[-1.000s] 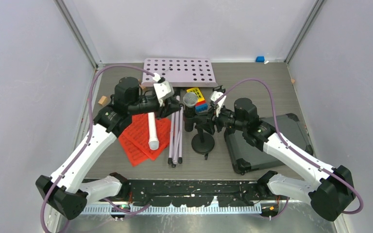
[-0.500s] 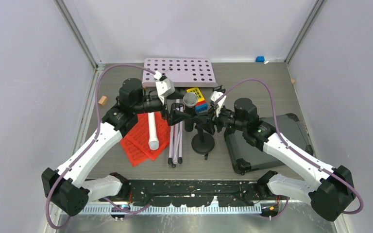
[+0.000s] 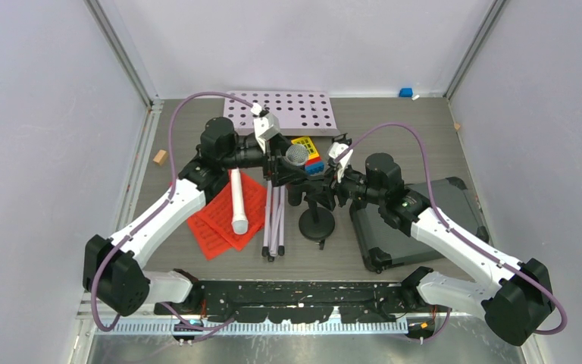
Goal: Pack up the instrument practice props
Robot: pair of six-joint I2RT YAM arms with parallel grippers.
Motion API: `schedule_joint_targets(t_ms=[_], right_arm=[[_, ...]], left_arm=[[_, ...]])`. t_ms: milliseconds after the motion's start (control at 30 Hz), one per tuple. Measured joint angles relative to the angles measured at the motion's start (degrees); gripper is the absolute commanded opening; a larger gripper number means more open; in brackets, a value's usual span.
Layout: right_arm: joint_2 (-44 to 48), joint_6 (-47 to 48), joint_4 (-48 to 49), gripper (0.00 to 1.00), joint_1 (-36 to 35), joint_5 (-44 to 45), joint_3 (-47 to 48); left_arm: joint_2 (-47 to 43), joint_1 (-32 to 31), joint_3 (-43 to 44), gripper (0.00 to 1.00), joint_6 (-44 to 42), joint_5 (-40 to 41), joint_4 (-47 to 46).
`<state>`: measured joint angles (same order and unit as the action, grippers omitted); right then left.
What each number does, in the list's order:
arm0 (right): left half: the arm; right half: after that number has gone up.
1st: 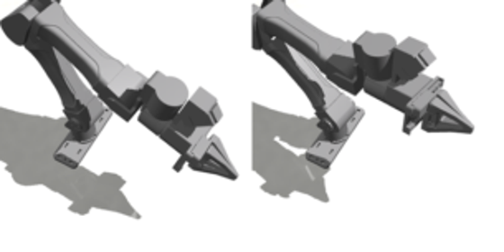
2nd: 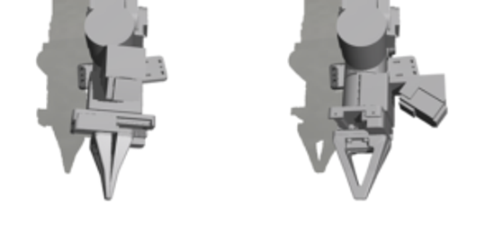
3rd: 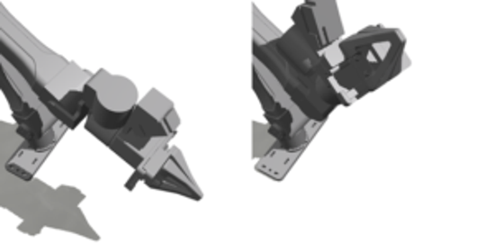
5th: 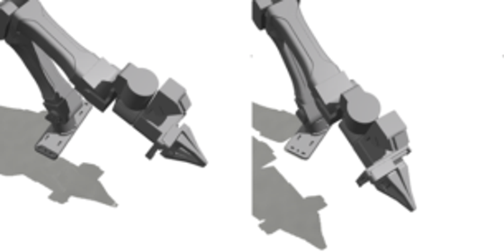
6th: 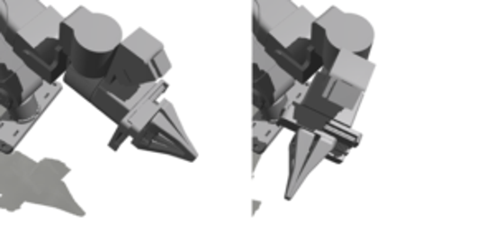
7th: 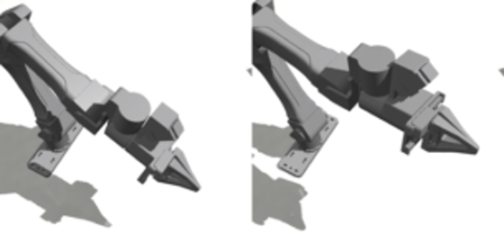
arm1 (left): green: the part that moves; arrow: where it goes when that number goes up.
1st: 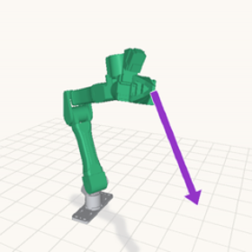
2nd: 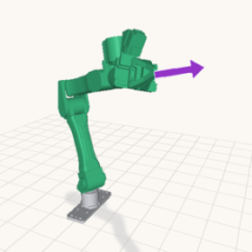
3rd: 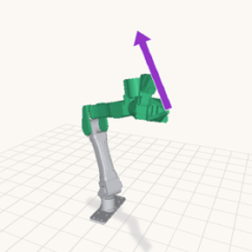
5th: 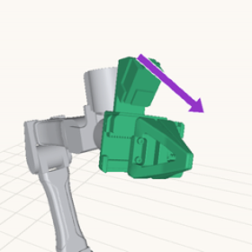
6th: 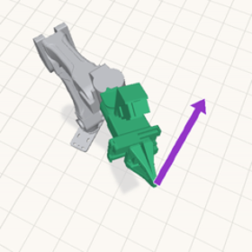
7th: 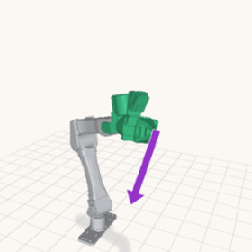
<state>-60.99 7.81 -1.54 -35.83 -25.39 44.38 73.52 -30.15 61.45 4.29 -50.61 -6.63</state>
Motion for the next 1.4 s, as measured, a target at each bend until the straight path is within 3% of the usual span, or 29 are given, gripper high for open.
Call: schedule_joint_targets(t_ms=[100, 167, 300, 333, 467, 567, 600, 667, 1000, 1067, 1133, 1167, 1200, 1233, 1400], right_arm=[[0.0, 0.0, 0.0, 0.0, 0.0, 0.0, 0.0], [0.0, 0.0, 0.0, 0.0, 0.0, 0.0, 0.0], [0.0, -0.3, 0.0, 0.04, 0.0, 0.0, 0.0], [0.1, -0.4, 0.0, 0.07, 0.0, -0.2, 0.0], [0.3, -0.7, -0.6, 0.21, 0.1, -0.2, -0.1], [0.5, -0.9, -0.7, 0.42, 0.1, 0.1, -0.2], [0.7, -0.9, -0.7, 0.54, 0.1, 0.2, -0.3], [1.0, -0.9, -0.7, 0.64, 0.0, 0.3, -0.5], [3.1, -0.6, 0.3, 0.73, 0.1, 2.0, -1.2], [3.3, -0.6, 0.3, 0.71, 0.0, 2.0, -1.2], [3.3, -0.6, 0.5, 0.43, 0.0, 2.0, -1.2], [3.3, -0.5, 0.6, 0.16, 0.0, 1.9, -1.2], [3.3, -0.7, 0.6, 0.08, 0.0, 2.1, -1.2], [3.3, -0.5, 0.7, 0.02, 0.1, 2.0, -1.2], [3.3, -0.6, 0.8, 0.0, 0.2, 2.6, -1.2]], left_arm=[[1.0, 0.0, -0.1, 0.67, 1.9, -1.3, -1.7], [1.2, 0.0, -0.5, 0.56, 3.1, -1.9, -3.1], [1.4, 0.0, -1.3, 0.09, 4.0, -2.6, -5.2], [1.6, 0.0, -1.3, 0.01, 3.9, -2.9, -5.6], [2.4, 0.1, -1.3, 0.0, 4.8, -3.9, -6.6], [2.8, 0.1, -1.3, 0.0, 5.3, -4.3, -7.4], [2.8, 0.1, -1.3, 0.0, 5.4, -4.4, -7.4], [2.8, 0.1, -1.3, 0.0, 5.6, -4.5, -7.6], [2.9, 0.1, -1.3, 0.0, 5.6, -4.7, -7.7], [2.9, 0.1, -1.3, 0.0, 5.5, -4.7, -7.7], [2.9, 0.1, -1.3, 0.0, 5.5, -4.7, -7.7], [2.9, 0.1, -1.3, 0.0, 5.5, -4.7, -7.7], [2.9, 0.1, -1.2, 0.0, 5.4, -4.6, -7.7], [2.9, 0.2, -1.2, 0.0, 5.8, -4.7, -7.6], [2.9, 0.2, -0.1, 0.0, 6.4, -4.7, -6.3]])
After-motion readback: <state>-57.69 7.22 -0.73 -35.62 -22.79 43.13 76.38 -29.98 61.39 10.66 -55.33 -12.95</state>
